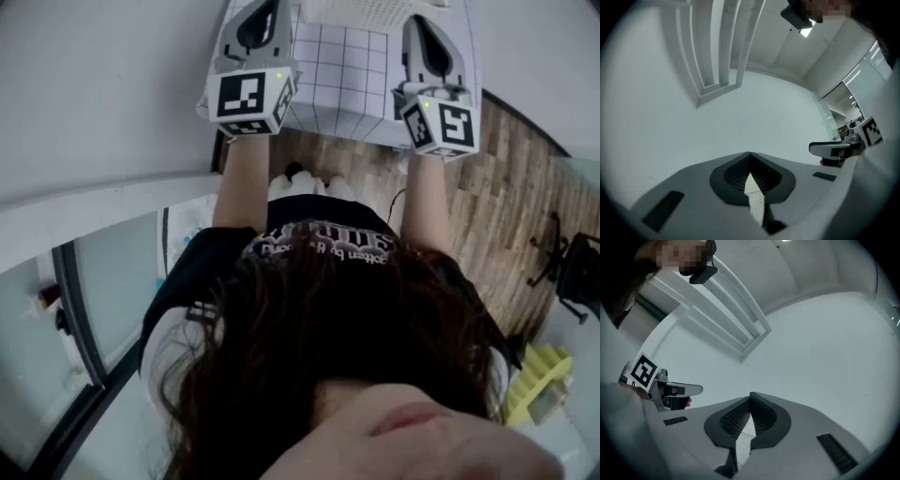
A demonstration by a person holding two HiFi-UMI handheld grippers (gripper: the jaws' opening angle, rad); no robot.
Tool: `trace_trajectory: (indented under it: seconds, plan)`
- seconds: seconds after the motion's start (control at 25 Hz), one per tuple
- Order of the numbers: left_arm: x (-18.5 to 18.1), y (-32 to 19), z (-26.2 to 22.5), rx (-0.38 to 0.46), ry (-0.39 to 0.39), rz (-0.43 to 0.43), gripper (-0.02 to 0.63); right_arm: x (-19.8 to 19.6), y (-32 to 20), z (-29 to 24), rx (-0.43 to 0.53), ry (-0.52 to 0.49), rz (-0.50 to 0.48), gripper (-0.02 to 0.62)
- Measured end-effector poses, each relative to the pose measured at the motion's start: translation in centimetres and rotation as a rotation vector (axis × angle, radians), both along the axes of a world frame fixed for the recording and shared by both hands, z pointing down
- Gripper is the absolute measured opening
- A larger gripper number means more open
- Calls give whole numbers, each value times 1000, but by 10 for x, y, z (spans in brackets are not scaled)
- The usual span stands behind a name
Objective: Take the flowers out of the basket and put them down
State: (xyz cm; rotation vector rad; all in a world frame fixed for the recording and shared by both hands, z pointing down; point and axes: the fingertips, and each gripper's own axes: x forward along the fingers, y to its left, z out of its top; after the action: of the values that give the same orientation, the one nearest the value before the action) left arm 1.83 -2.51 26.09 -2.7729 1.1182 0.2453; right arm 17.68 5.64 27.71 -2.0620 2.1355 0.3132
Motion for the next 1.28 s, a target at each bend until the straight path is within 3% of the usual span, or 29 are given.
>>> trace_trajectory:
  seconds: [0.96,1.28]
  plan:
    - [23,3,9,-12,-40,22,2,16,-3,9,-12,-35,-28,23]
    - [15,-8,10,-20,-45,0,2,18,-16,16,-28,-54,-40,23]
